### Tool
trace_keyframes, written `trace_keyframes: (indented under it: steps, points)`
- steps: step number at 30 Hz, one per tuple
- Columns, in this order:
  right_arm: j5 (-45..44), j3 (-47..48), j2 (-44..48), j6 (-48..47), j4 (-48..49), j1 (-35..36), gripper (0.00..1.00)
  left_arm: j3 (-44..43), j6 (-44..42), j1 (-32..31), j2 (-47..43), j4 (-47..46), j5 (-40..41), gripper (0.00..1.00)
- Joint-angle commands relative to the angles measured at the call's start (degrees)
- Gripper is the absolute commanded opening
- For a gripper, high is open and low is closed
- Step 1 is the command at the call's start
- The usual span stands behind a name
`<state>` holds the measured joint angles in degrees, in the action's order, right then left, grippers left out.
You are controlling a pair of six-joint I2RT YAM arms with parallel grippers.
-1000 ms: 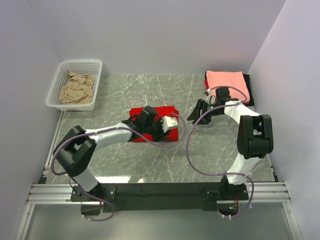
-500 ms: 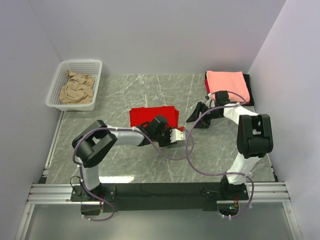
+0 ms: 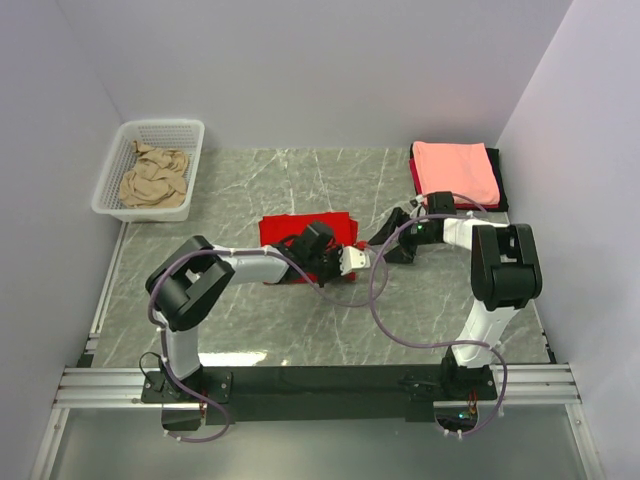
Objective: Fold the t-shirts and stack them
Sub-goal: Fold the tshirt
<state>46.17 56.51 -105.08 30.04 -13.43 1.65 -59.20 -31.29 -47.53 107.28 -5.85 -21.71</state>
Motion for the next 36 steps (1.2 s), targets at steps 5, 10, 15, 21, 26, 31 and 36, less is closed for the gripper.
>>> trace_keyframes:
  steps: [5,10,15,21,26,31,36]
  points:
    - [1.4,-4.8,1.0,12.0,17.8,2.0,0.84,-5.1,4.6,2.6,-6.1,1.7,-5.8,0.01]
    - [0.7,-5.8,-0.5,19.9,25.1,4.3,0.88,-7.0,5.2,3.3,-6.5,2.5,-7.4,0.01]
    - [0.0,-6.4,-2.4,28.6,32.4,6.3,0.89,-8.4,4.3,3.8,-6.0,4.0,-8.8,0.01]
    - [-4.2,-3.9,-5.1,31.7,33.8,8.9,0.89,-7.3,4.3,4.1,-6.3,3.4,-9.8,0.01]
    - [-8.9,-2.8,-7.6,36.0,37.2,11.3,0.85,-8.6,6.8,4.1,-5.5,2.7,-8.8,0.01]
    - [-14.3,-2.3,-8.7,38.1,38.9,12.6,0.78,-9.2,8.3,4.9,-4.9,2.7,-9.6,0.01]
    - [-15.7,1.4,-12.8,36.8,39.0,13.2,0.68,-9.0,8.6,5.1,-4.9,2.9,-10.2,0.01]
